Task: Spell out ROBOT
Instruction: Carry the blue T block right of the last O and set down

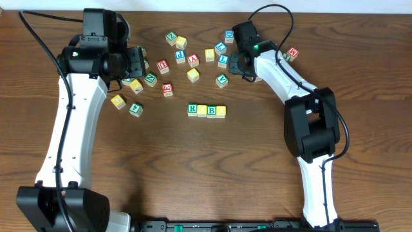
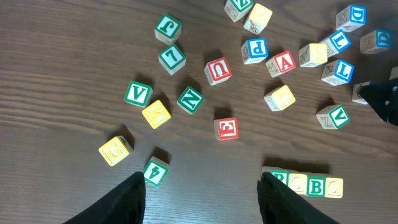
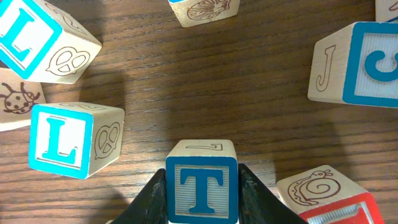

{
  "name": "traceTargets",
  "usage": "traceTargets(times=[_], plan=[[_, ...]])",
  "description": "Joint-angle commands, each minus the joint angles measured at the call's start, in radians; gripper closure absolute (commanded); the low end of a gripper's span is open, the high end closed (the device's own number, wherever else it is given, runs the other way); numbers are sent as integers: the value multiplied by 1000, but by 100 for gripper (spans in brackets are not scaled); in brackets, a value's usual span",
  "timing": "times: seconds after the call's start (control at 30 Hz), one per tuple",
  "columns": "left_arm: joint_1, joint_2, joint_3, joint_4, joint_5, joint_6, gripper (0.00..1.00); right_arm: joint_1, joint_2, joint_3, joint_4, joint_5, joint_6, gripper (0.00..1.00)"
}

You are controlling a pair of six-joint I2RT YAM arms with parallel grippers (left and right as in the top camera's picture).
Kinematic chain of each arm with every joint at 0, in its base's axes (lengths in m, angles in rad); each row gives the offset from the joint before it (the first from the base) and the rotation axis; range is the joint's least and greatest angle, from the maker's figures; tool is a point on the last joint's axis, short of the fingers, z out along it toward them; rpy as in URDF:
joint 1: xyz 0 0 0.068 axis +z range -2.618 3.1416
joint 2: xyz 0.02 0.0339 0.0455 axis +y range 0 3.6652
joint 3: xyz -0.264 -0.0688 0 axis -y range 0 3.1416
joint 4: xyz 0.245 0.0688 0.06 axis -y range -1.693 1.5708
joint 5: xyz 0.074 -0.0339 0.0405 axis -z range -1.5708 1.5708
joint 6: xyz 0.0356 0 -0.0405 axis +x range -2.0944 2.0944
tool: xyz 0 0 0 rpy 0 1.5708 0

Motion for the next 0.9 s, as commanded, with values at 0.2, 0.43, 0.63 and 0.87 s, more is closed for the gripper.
traceTargets(times=[0.2,0.43,0.63,0.87], plan=[[5,10,10,3,-10,6,43,6,-42,8,-67,7,-1,76],[5,10,10,3,-10,6,43,7,-134,8,-209,-69,-12,76],[5,10,10,3,-10,6,43,21,-128,-10,-365,-134,-28,80],[5,10,10,4,-10,6,43,85,-127,-123,-397,-135,-35,79]])
